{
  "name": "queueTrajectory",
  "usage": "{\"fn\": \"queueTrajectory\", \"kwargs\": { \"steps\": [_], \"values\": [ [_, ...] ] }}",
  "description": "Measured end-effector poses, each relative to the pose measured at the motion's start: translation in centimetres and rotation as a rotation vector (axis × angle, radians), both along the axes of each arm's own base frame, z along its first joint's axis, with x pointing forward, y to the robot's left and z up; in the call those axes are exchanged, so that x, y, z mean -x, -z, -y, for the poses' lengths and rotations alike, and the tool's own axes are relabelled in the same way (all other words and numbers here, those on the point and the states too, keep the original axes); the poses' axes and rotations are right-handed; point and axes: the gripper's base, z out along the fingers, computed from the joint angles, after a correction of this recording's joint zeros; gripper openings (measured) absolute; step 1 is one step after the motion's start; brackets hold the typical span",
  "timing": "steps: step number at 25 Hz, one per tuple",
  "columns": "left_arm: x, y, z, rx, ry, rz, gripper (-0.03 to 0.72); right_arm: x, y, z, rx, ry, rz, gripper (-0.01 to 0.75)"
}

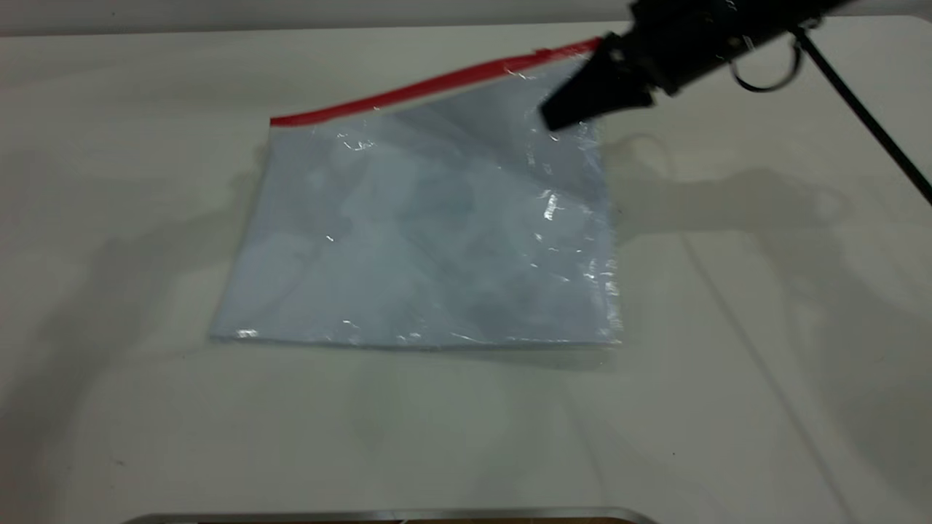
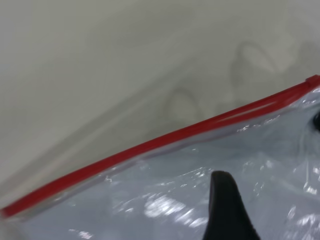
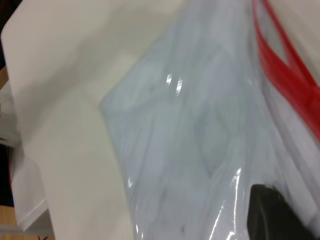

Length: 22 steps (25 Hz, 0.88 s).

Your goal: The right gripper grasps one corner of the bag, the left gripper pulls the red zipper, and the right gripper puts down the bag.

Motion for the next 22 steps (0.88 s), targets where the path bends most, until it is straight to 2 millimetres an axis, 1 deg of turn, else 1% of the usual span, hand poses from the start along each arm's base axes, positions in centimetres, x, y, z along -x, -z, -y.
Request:
{"fn": "queueTrajectory", "kwargs": {
  "steps": [2,4,7,10,13,16,22],
  "values": [
    [-1.0,1.1,0.7,0.012,0.059,-0.014,0.506,0.3,-0.2,-1.3,-0.004,-0.026,0.007,0.034],
    [-2.1,2.1,1.3,0.025,0.135,-0.019,0.506,0.5,-0.2,-1.9,-0.005,-0.042,0.007,0.034],
    [-3.7,3.3,2.1,0.037,0.235,0.007,0.506,0.6,-0.2,-2.0,-0.003,-0.044,0.008,0.034],
    [-4.6,4.1,2.6,0.061,0.311,0.011,0.506,0.5,-0.2,-2.0,0.001,-0.039,0.010,0.034],
    [-4.8,5.2,3.4,0.107,0.379,-0.032,0.506,0.5,-0.2,-1.9,0.003,-0.039,0.012,0.034],
    [-4.8,6.1,4.1,0.117,0.404,-0.051,0.506,0.5,-0.1,-1.9,0.005,-0.037,0.012,0.034],
    [-4.7,6.9,5.4,0.162,0.417,-0.051,0.496,0.4,-0.1,-1.9,0.006,-0.035,0.014,0.034]
  ]
}}
